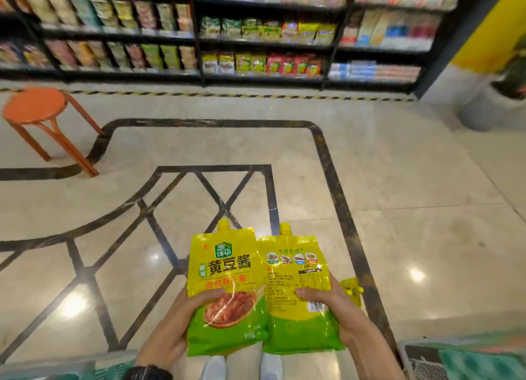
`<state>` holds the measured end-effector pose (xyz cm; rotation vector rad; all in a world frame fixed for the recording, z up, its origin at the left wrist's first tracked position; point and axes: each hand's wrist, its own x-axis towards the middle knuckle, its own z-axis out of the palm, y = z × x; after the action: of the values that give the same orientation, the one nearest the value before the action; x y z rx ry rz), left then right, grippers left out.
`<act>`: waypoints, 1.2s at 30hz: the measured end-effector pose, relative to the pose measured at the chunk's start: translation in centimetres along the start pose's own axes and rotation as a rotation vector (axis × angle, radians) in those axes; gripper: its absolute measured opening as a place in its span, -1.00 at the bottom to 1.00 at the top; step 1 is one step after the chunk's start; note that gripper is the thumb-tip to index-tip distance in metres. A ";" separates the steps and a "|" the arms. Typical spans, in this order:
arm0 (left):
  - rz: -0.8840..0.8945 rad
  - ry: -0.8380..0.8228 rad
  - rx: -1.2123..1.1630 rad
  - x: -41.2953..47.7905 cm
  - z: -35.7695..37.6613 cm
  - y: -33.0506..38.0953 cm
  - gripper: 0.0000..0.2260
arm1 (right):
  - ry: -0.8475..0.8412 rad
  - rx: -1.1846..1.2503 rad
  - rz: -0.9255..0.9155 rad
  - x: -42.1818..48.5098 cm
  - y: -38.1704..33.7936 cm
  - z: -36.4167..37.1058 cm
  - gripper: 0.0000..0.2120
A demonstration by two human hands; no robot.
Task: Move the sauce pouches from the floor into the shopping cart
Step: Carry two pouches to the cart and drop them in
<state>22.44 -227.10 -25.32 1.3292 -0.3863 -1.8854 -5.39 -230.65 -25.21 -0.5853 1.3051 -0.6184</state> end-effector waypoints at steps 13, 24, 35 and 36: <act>0.057 -0.230 0.074 -3.4 -0.3 9.6 -0.56 | 0.097 0.161 -0.288 -6.9 -4.8 6.6 -0.21; 0.010 -0.456 0.389 -5.0 5.9 7.3 -0.33 | 0.238 0.430 -0.339 -14.5 2.9 2.2 -0.22; -0.226 -0.751 0.677 -10.4 19.3 -6.8 -0.33 | 0.609 0.789 -0.431 -30.4 18.1 -5.9 -0.01; -0.244 -0.780 0.696 -11.4 20.5 -8.5 -0.32 | 0.645 0.815 -0.444 -32.2 19.9 -6.6 -0.06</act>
<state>2.18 -216.85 -14.88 0.9962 -1.4312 -2.5659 -15.11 -194.15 -18.06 0.0320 1.3545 -1.7028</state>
